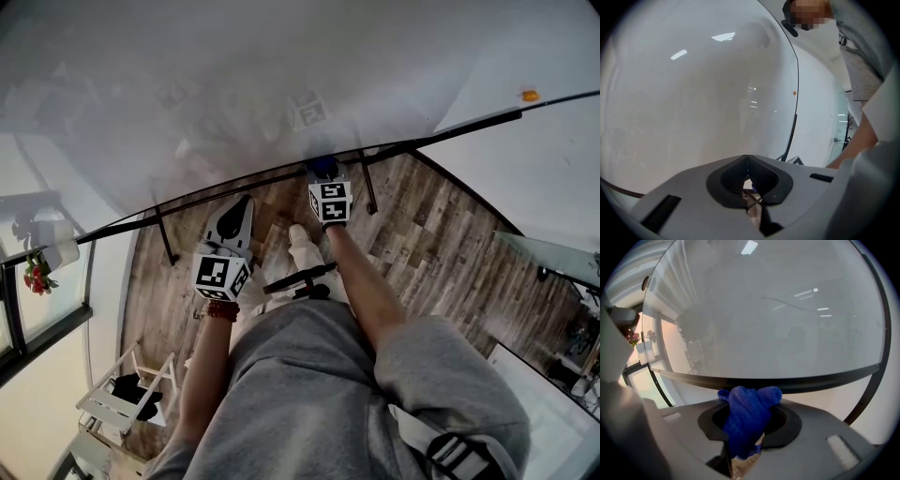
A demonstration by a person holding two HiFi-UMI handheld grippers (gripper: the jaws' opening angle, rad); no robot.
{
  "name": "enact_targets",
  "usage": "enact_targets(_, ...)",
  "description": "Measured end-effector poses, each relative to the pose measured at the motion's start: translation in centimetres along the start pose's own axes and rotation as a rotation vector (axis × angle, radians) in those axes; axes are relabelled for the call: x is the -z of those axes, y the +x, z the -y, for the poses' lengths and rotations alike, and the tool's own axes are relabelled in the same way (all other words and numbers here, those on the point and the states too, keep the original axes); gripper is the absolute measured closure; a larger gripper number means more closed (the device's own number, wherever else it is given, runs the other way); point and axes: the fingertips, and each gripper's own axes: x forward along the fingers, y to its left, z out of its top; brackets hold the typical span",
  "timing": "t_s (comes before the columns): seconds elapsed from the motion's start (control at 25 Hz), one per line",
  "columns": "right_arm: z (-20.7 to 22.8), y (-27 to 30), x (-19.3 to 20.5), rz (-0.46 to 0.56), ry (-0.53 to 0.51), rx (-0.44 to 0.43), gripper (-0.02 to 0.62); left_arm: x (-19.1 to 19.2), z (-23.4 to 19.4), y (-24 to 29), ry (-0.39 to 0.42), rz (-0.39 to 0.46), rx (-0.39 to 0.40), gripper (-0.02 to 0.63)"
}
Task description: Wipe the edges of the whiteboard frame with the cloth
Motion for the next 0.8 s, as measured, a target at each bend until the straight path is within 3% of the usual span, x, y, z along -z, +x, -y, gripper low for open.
enact_targets(0.8,-4.5,1.2,-0.1,-0.019,-0.027,-0.055,0.463,0.2,-2.6,-2.3,-0.026,0.015,-0.039,0.597)
